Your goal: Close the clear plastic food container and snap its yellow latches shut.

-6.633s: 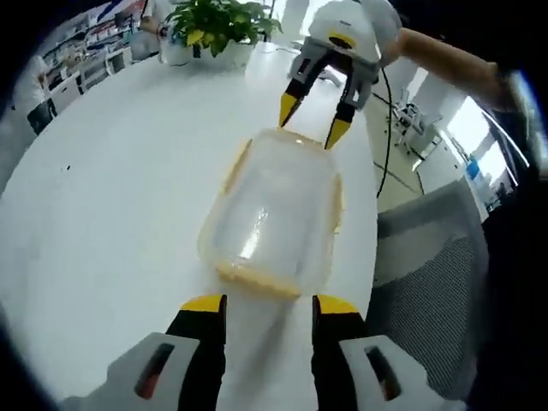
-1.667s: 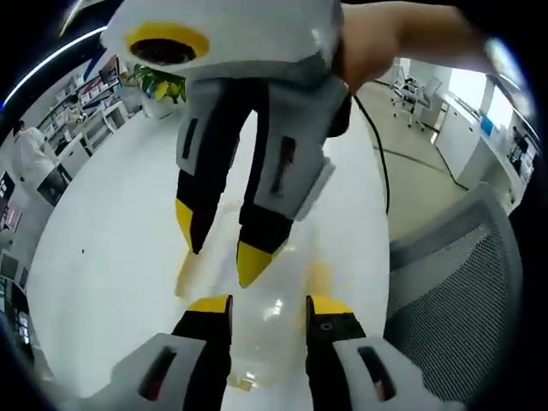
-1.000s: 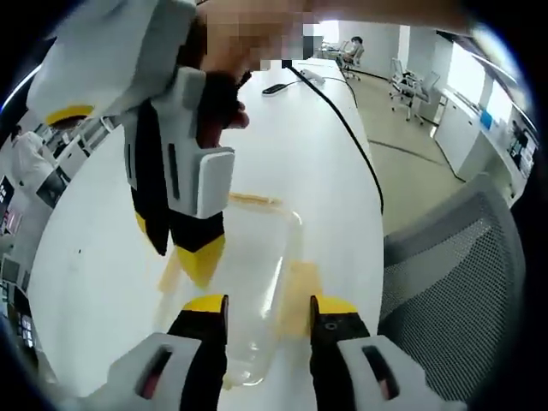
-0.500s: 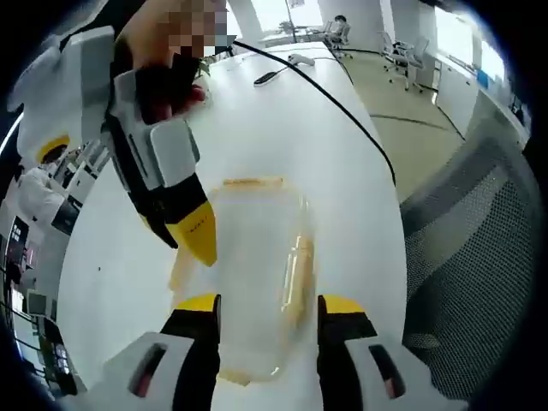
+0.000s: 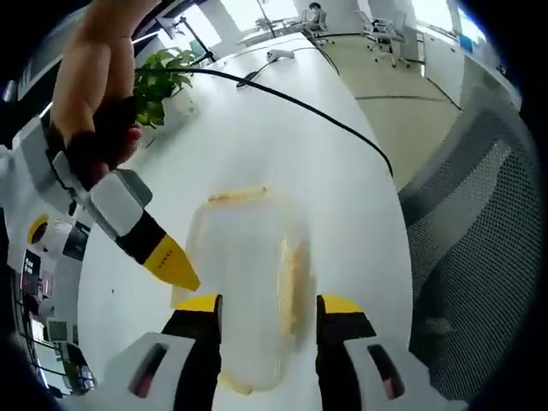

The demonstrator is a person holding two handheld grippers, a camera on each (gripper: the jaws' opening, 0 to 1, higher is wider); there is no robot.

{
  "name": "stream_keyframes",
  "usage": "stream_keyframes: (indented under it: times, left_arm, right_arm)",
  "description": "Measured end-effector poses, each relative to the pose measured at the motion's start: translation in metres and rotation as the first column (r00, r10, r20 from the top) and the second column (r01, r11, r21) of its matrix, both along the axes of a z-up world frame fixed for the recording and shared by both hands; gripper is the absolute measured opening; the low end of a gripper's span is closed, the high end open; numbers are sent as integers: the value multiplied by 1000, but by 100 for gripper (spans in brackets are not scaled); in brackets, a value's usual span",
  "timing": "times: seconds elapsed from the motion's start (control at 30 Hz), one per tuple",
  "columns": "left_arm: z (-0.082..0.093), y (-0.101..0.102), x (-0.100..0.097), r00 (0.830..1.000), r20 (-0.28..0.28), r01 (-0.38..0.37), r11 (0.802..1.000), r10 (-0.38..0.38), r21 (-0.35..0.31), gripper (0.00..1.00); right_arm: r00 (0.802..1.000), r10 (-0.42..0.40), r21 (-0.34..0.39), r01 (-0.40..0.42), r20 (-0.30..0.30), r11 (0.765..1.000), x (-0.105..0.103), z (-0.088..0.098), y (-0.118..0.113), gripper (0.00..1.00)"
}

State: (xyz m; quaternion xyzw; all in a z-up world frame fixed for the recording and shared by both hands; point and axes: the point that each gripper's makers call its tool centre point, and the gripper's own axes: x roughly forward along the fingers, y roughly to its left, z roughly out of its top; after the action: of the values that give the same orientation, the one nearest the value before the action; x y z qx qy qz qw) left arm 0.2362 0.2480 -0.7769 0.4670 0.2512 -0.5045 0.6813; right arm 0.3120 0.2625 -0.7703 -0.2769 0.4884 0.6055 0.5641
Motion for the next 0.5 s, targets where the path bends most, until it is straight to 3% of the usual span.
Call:
stream_keyframes:
  times: [0.3,0.5]
  left_arm:
    - [-5,-1,0,1000,10,18,999,-18,44,38]
    - [-5,-7,6,999,39,31,997,-34,77,34]
  right_arm:
    - [999,21,-44,-22,-30,999,2,-10,-2,31]
    - [996,15,-49,-20,-93,999,-2,-11,-2,28]
